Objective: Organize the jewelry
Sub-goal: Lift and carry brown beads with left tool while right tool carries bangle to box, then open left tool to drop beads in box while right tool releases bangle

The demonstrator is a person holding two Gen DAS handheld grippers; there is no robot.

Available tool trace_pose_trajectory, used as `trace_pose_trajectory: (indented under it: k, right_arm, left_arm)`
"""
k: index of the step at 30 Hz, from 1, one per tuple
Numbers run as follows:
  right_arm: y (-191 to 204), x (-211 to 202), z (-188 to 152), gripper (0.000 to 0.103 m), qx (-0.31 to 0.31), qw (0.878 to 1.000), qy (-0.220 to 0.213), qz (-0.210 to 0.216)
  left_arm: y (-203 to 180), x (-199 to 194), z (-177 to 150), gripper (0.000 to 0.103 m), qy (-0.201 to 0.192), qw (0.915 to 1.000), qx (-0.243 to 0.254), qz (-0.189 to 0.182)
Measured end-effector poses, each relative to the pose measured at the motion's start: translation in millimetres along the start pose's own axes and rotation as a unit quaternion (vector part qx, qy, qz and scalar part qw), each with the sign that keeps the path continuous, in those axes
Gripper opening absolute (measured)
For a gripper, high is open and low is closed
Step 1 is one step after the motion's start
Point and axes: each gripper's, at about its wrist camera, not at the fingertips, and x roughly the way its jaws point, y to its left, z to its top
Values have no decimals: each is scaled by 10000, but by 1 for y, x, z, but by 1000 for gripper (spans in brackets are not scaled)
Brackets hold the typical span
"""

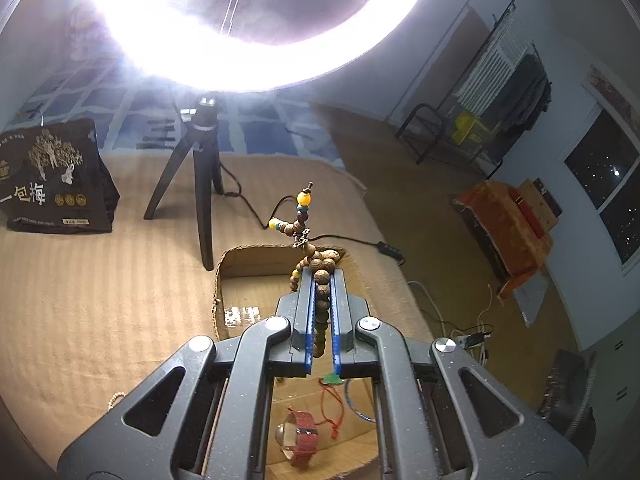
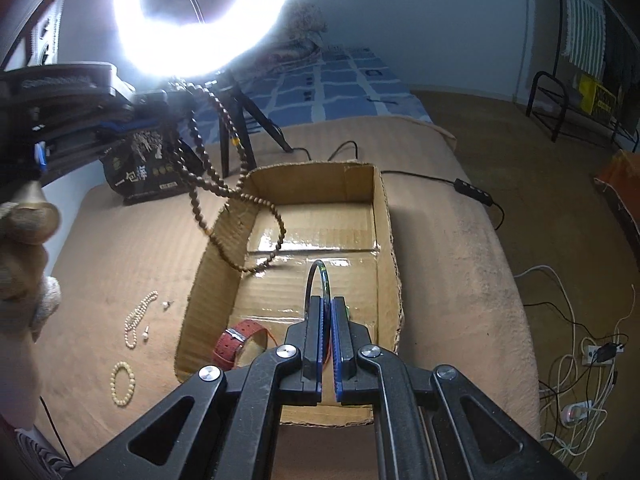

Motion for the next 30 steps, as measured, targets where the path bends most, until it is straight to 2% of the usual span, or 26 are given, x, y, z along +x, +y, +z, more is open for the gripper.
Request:
trace_pose_trajectory:
  k: [7, 13, 14, 16, 17, 18, 20, 24, 28, 30]
  right_arm:
    - [-8, 8, 0, 1, 84, 9999, 99, -30]
    - [-8, 10, 0, 2, 117, 9999, 123, 3]
    - [-8, 10, 0, 4, 111, 9999, 103, -11]
    - [-8, 9, 0, 25, 100, 9999, 56, -56]
    - [-9, 8, 0, 35, 98, 9999, 15, -81]
    - [-8, 7, 1, 37, 99, 9999, 0, -94]
    - [-8, 4, 2, 37, 103, 9999, -30, -79]
    - [-8, 0, 3, 49, 80, 9999, -98, -88]
    - [-3, -8, 3, 51, 3, 9998, -203, -52]
    - [-1, -14, 3, 57, -22, 9996, -283, -70]
  left_arm:
    - [10, 20, -9, 4, 233, 9997, 7, 113]
    - [10, 25, -15, 4, 337, 9994, 67, 1]
    - [9, 25, -15, 4, 352, 9993, 103, 21]
    - [7, 23, -16, 8, 368, 9992, 144, 45]
    - [7, 22, -17, 15, 375, 9992, 149, 62]
    - [7, 21, -18, 19, 367, 9992, 153, 76]
    - [7, 16, -18, 19, 334, 9992, 176, 123]
    - [11, 7, -22, 19, 303, 9992, 173, 195]
    - [17, -9, -29, 19, 244, 9989, 239, 333]
    - [21, -19, -33, 19, 205, 9987, 251, 393]
